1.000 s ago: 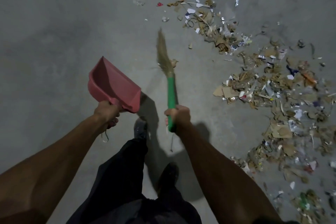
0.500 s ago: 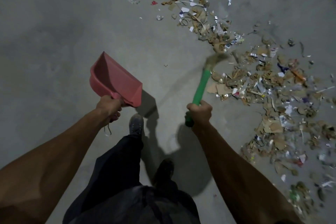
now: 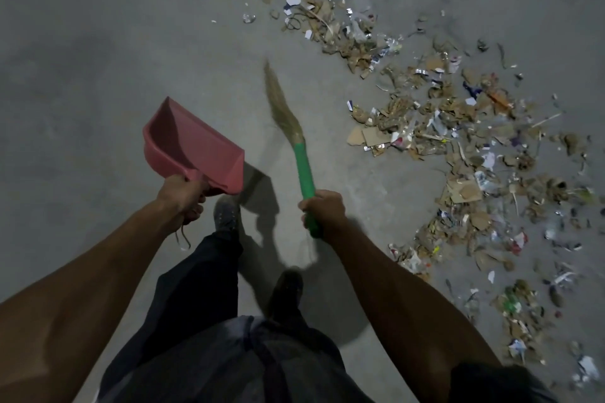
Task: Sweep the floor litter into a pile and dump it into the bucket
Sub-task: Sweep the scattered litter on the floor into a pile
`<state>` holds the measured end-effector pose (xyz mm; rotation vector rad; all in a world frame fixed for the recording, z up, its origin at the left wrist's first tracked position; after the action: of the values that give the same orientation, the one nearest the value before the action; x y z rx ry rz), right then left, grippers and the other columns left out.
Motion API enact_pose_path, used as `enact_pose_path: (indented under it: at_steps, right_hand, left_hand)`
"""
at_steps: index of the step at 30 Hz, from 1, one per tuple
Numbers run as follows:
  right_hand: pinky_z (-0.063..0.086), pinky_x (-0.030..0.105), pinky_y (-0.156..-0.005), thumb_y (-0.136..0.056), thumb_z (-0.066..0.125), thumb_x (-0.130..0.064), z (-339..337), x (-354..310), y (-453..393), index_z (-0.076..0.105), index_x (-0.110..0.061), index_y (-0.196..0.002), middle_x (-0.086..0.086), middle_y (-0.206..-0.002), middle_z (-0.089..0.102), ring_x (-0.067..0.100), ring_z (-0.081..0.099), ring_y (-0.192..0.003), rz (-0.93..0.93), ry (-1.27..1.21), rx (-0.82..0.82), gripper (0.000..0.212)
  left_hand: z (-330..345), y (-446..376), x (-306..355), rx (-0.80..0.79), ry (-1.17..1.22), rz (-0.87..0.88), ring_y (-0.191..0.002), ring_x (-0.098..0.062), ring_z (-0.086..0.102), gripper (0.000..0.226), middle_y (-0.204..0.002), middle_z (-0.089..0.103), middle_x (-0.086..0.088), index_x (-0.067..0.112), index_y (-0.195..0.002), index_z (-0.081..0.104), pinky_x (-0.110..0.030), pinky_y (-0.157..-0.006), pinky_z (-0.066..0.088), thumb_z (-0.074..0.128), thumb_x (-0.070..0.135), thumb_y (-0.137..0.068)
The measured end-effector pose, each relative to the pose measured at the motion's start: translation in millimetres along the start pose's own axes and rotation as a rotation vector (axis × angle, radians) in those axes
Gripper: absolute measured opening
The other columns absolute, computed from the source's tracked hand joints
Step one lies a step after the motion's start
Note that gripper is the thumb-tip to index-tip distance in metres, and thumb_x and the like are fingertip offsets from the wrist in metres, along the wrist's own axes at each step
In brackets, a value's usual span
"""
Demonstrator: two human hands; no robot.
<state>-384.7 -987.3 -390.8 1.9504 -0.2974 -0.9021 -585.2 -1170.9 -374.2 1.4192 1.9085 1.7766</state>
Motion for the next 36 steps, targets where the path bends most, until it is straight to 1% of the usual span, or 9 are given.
enact_pose_path:
  at_steps: [5, 8, 12, 16, 20, 23, 26, 31, 36]
  right_hand:
    - [0.039, 0.022, -0.034, -0.075, 0.064, 0.013, -55, -17, -24, 0.057, 0.011, -0.075, 0.013, -0.045, 0.050, 0.019, 0.049, -0.030, 0.099, -0.223, 0.179, 0.007]
    - [0.036, 0.018, -0.030, -0.078, 0.061, 0.016, -65, -44, -26, 0.051, 0.009, -0.067, 0.014, -0.050, 0.048, 0.016, 0.044, -0.024, 0.053, -0.300, 0.307, 0.016]
    - [0.036, 0.019, -0.031, -0.079, 0.064, 0.013, -26, -76, -14, 0.054, 0.009, -0.087, 0.014, -0.058, 0.048, 0.015, 0.045, -0.026, -0.022, -0.338, 0.315, 0.014]
    - [0.037, 0.021, -0.033, -0.081, 0.063, 0.012, 38, -101, 5, 0.050, 0.009, -0.113, 0.016, -0.067, 0.048, 0.015, 0.045, -0.029, -0.084, -0.272, 0.184, 0.034]
    - [0.049, 0.032, -0.047, -0.082, 0.063, 0.006, 99, -131, 25, 0.043, -0.009, -0.134, 0.015, -0.082, 0.060, 0.020, 0.056, -0.047, -0.115, -0.047, 0.076, 0.058]
    - [0.060, 0.046, -0.069, -0.073, 0.067, -0.013, 135, -151, 29, 0.048, -0.018, -0.133, 0.013, -0.097, 0.066, 0.030, 0.069, -0.076, -0.214, 0.305, -0.025, 0.063]
    - [0.058, 0.043, -0.084, -0.076, 0.067, -0.020, 167, -182, 24, 0.051, -0.022, -0.128, 0.010, -0.106, 0.066, 0.032, 0.067, -0.094, -0.367, 0.634, -0.111, 0.054]
    - [0.048, 0.033, -0.080, -0.085, 0.059, -0.013, 224, -256, -11, 0.047, -0.018, -0.135, 0.014, -0.119, 0.061, 0.036, 0.060, -0.107, -0.579, 1.079, -0.209, 0.052]
    - [0.051, 0.036, -0.083, -0.085, 0.060, -0.019, 273, -332, -77, 0.050, -0.015, -0.129, 0.013, -0.121, 0.058, 0.035, 0.059, -0.109, -0.630, 1.330, -0.380, 0.045]
  left_hand:
    - [6, 10, -2, -0.026, 0.026, 0.039, -0.043, -0.017, 0.032, 0.008, -0.067, 0.042, -0.009, 0.000, -0.090, 0.059, -0.015, -0.031, 0.023, 0.056, 0.007, -0.092]
    - [0, 4, 1, -0.023, 0.039, 0.058, -0.045, -0.017, 0.034, 0.010, -0.067, 0.045, -0.010, 0.005, -0.083, 0.055, -0.016, -0.031, 0.024, 0.057, 0.010, -0.091]
    - [-22, -11, 16, -0.036, 0.032, 0.054, -0.043, -0.017, 0.035, 0.017, -0.067, 0.046, -0.011, 0.007, -0.077, 0.053, -0.016, -0.031, 0.024, 0.059, 0.012, -0.092]
    - [-60, -21, 36, -0.038, 0.074, 0.037, -0.041, -0.016, 0.037, 0.015, -0.069, 0.046, -0.011, 0.005, -0.078, 0.053, -0.016, -0.031, 0.026, 0.060, 0.010, -0.091]
    - [-102, -31, 58, -0.006, 0.118, 0.017, -0.039, -0.015, 0.035, 0.012, -0.067, 0.045, -0.010, 0.004, -0.083, 0.055, -0.017, -0.033, 0.026, 0.064, 0.010, -0.088]
    - [-131, -43, 71, 0.037, 0.141, 0.003, -0.038, -0.015, 0.036, 0.011, -0.066, 0.045, -0.010, 0.002, -0.087, 0.056, -0.018, -0.034, 0.027, 0.064, 0.010, -0.087]
    - [-155, -57, 87, 0.086, 0.169, -0.019, -0.038, -0.014, 0.035, 0.009, -0.064, 0.047, -0.009, 0.002, -0.086, 0.057, -0.016, -0.033, 0.027, 0.060, 0.010, -0.091]
    - [-187, -89, 123, 0.143, 0.240, -0.059, -0.036, -0.011, 0.029, 0.011, -0.059, 0.043, -0.006, -0.001, -0.089, 0.061, -0.015, -0.033, 0.023, 0.057, 0.010, -0.092]
    - [-214, -134, 175, 0.216, 0.299, -0.107, -0.037, -0.012, 0.029, 0.016, -0.061, 0.041, -0.007, -0.004, -0.098, 0.060, -0.017, -0.033, 0.023, 0.055, 0.010, -0.092]
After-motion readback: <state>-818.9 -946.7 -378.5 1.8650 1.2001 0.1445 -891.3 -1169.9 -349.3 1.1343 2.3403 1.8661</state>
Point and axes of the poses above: each hand's wrist, its own y-axis away from the middle knuckle, its own z-axis out of the palm, x = y × z, the point moved 3 cm from there along -y, towards the middle knuckle
